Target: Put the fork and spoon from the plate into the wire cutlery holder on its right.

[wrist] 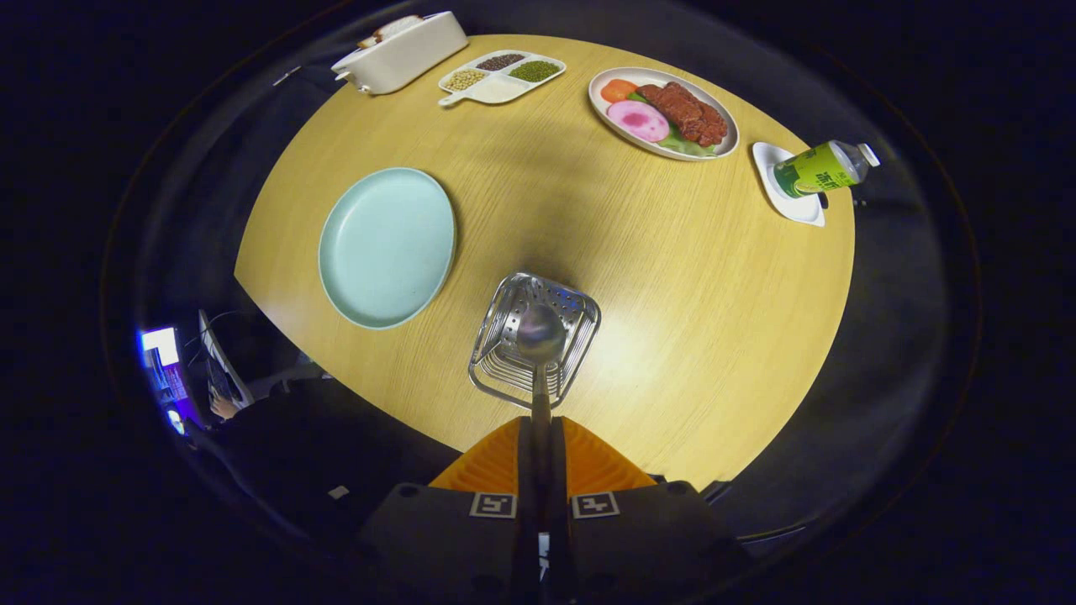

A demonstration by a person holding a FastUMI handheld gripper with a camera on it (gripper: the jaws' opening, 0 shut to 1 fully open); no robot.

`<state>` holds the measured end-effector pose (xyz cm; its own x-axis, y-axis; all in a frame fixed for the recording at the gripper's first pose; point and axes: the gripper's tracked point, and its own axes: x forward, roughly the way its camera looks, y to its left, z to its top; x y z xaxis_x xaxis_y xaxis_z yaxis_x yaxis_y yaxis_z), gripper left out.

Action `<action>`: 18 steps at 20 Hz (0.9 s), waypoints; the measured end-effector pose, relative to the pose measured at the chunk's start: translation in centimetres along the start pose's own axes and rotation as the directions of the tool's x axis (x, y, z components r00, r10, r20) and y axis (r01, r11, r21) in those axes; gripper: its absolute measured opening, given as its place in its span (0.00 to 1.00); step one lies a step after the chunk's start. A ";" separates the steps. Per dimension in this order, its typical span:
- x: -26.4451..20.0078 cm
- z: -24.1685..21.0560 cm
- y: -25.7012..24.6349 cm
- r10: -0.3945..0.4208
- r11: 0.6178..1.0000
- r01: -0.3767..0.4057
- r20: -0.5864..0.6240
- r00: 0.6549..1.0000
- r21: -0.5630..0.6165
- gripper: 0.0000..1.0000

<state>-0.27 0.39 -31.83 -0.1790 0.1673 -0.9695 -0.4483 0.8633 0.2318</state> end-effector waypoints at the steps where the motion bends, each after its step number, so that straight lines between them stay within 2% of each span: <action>1: 0.3 0.3 0.1 0.003 1.000 -0.003 -0.009 1.000 0.003 0.09; 6: 1.6 1.0 0.0 -0.008 1.000 0.008 -0.027 1.000 -0.005 0.11; 8: 1.4 1.2 -0.5 -0.028 0.999 0.028 0.002 1.000 -0.016 0.15; 12: -0.1 1.6 -0.9 -0.050 0.998 0.054 0.121 0.991 -0.029 0.44; 14: -1.6 2.6 -0.7 -0.042 0.999 0.044 0.248 0.968 -0.004 0.59; 15: -2.4 2.9 -0.4 -0.037 0.999 0.033 0.315 0.948 0.018 0.63; 18: -6.2 3.3 0.5 -0.050 0.997 0.010 0.508 0.860 0.080 0.80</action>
<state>3.50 1.32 -26.00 0.3131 0.3425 -0.8858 -0.3783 0.9005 0.2145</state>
